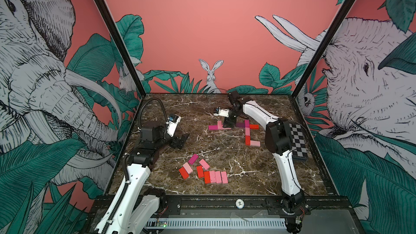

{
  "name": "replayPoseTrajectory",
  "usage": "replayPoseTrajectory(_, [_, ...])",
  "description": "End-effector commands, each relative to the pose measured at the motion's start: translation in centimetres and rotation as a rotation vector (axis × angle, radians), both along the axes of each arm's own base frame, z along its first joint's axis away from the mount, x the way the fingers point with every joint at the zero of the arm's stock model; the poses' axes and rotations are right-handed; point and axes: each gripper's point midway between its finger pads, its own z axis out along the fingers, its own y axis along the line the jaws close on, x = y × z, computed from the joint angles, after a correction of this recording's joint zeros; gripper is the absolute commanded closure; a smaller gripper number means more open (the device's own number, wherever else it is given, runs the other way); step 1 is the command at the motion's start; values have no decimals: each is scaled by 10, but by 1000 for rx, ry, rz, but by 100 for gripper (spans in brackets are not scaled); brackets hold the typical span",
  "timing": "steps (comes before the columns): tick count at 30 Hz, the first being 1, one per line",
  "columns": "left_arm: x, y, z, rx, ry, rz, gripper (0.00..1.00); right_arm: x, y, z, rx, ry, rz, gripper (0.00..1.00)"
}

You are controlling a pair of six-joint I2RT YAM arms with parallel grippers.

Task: Assemble the letter t with building blocks
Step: Assemble the building block at the center of the board, then pick up the building block from the center of the board.

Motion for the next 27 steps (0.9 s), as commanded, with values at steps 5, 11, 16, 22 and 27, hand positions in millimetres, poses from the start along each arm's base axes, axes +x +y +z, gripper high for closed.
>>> replayPoseTrajectory(5, [2, 3, 10, 6, -11, 18, 2, 11, -19, 72, 74, -36, -399, 18])
replayPoseTrajectory(11, [4, 6, 10, 7, -10, 37, 2, -47, -23, 70, -5, -88, -483, 10])
replayPoseTrajectory(16, [7, 12, 7, 24, 4, 73, 2, -111, -30, 51, 20, -20, -619, 27])
replayPoseTrajectory(22, [9, 15, 6, 27, 17, 103, 2, -184, -39, 10, -79, 133, -739, 37])
replayPoseTrajectory(27, [11, 19, 5, 32, 22, 128, 2, -227, -45, -12, -93, 225, -909, 44])
